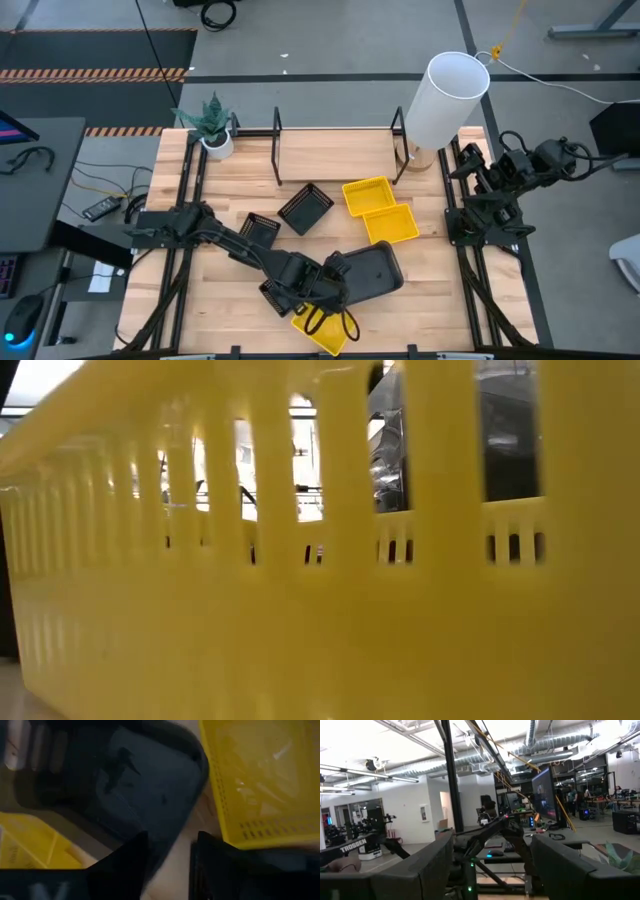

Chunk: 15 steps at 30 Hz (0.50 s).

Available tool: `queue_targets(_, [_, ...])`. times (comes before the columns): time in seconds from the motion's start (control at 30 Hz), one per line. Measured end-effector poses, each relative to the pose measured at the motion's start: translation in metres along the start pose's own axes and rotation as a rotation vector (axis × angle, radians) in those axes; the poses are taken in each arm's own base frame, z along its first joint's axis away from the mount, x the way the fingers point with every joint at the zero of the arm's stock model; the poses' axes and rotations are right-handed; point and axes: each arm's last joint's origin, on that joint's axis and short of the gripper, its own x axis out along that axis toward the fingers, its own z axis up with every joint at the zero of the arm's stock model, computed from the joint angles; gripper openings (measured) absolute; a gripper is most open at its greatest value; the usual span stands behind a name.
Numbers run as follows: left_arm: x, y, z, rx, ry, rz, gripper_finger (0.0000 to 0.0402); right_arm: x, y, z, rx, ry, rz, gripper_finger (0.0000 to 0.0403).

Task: Stack baskets on shelf by color
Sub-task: Put the stacked black transparent bins on the shelf

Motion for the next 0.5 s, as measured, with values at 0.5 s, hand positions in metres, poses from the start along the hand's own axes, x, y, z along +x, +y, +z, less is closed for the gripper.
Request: queue_targets(0.5, [0.040, 0.000, -0.005, 0.085, 0.070, -0.054, 0.0169, 0.001, 0.000, -0.004, 0.002, 0.007, 0.000, 0.0270])
